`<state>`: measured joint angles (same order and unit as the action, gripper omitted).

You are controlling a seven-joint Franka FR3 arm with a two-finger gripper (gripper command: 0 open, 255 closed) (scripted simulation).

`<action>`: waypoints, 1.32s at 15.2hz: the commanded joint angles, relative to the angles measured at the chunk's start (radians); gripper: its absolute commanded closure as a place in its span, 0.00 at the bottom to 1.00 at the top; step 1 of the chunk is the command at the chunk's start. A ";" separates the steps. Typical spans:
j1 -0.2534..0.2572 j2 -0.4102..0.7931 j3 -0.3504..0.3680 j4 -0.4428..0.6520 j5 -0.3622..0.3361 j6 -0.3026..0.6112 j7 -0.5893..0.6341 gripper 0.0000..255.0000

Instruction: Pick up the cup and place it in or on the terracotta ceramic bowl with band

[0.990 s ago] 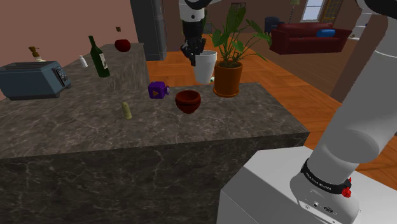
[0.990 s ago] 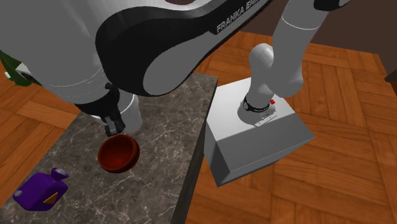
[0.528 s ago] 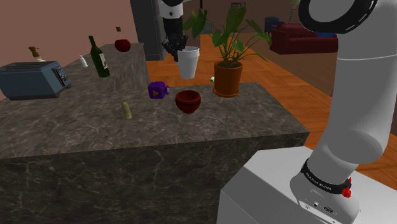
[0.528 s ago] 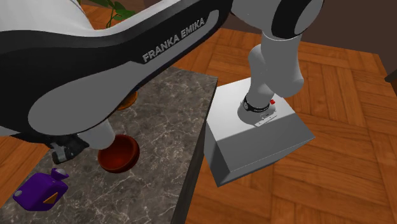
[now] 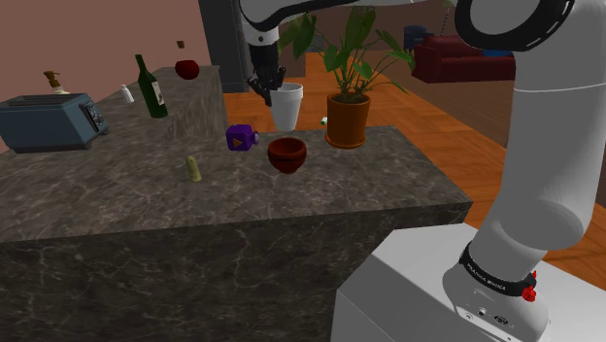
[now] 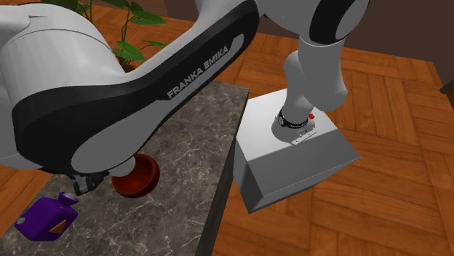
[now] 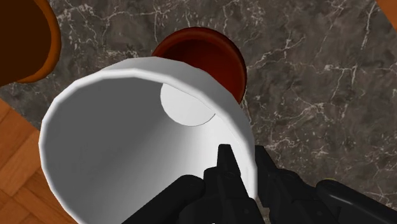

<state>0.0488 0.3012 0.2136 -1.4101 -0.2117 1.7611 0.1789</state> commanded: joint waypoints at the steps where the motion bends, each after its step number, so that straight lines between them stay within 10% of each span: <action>1: -0.002 -0.001 -0.001 -0.028 -0.001 0.028 0.004 1.00; 20: -0.008 0.006 -0.005 -0.174 -0.010 0.179 0.028 1.00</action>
<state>0.0410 0.3069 0.2091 -1.5847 -0.2221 1.9397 0.2066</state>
